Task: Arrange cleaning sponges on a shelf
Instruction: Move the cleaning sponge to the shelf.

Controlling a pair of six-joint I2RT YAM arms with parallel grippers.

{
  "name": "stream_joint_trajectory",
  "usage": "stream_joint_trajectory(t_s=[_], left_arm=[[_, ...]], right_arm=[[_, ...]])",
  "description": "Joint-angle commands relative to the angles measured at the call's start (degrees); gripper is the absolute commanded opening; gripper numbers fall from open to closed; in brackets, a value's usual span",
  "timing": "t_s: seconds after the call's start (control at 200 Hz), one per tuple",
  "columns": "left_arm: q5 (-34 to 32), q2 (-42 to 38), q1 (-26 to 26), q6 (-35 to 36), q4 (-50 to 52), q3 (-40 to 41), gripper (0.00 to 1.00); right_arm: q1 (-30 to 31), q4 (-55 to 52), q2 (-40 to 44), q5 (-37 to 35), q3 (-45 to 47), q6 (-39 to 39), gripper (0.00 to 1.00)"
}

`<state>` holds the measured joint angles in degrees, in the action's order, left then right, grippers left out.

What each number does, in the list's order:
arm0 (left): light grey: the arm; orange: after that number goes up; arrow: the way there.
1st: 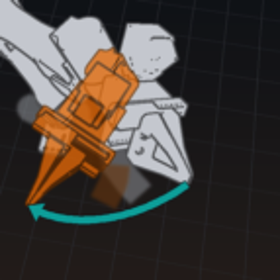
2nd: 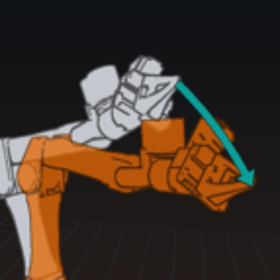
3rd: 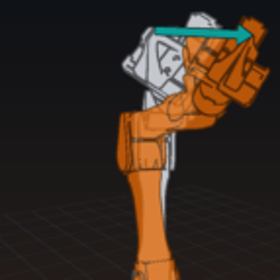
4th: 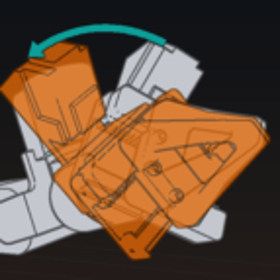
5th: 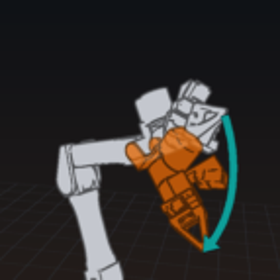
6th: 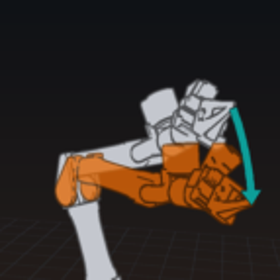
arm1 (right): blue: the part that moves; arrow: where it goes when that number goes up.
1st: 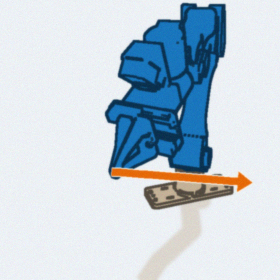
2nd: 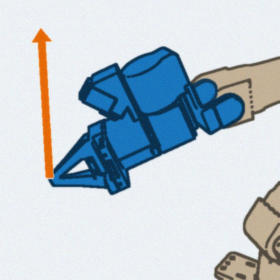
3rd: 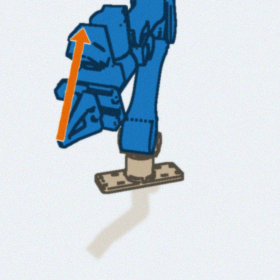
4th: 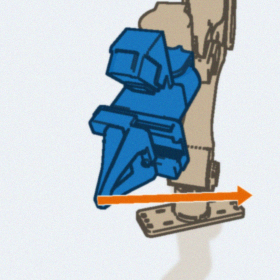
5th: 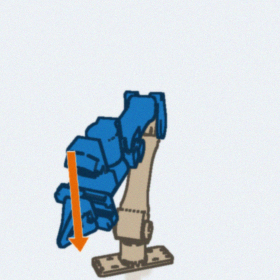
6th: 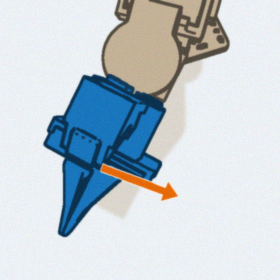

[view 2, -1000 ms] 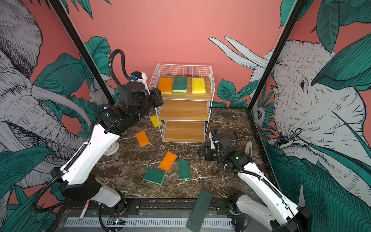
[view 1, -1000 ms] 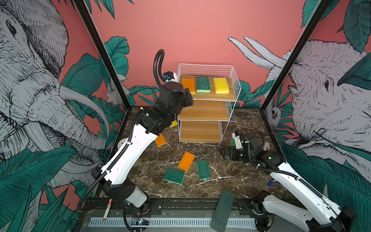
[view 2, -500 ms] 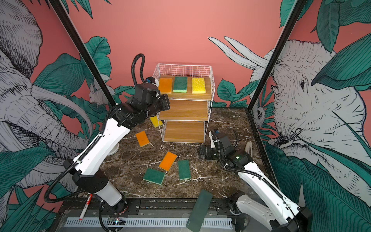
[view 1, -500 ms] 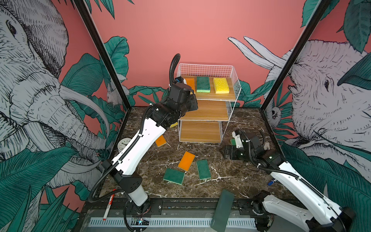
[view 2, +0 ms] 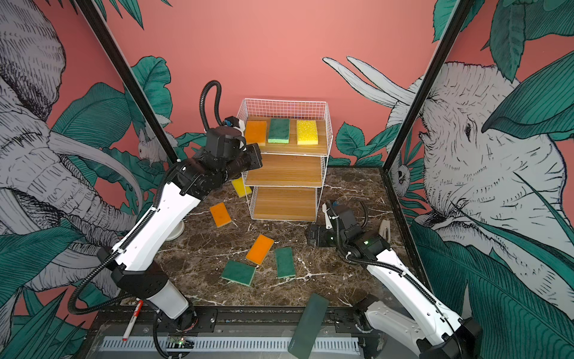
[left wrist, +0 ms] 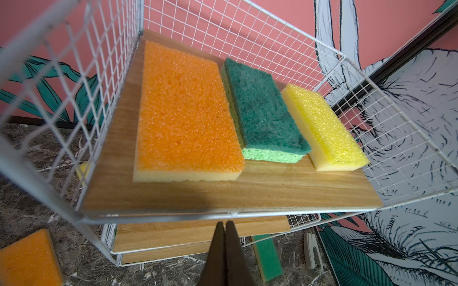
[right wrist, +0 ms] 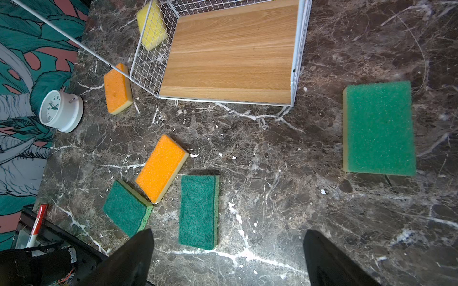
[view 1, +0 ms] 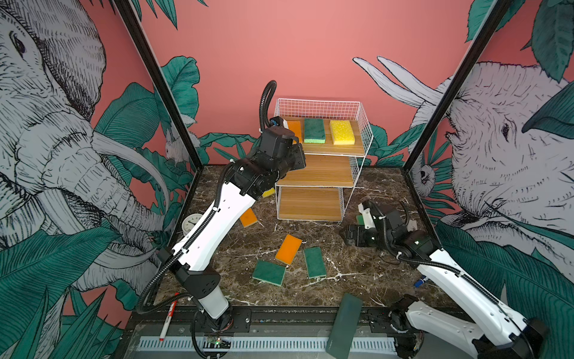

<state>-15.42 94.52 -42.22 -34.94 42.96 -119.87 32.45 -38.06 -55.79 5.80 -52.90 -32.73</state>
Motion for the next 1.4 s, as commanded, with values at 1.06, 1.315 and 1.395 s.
stream_joint_trajectory(t_s=[1.06,1.315,1.395], left_arm=[[-3.46,2.55,1.44,-0.72,-4.08,-3.11,0.0],[-5.06,1.98,1.7,-1.4,-7.35,-0.94,0.0],[-5.61,2.21,1.7,-1.74,-7.27,-0.87,0.0]], right_arm=[[-0.23,0.11,0.24,-0.18,-1.75,1.27,0.97],[-0.28,0.35,0.42,-0.01,-1.44,1.18,0.97],[-0.26,0.45,0.43,0.09,-1.32,1.18,0.97]])
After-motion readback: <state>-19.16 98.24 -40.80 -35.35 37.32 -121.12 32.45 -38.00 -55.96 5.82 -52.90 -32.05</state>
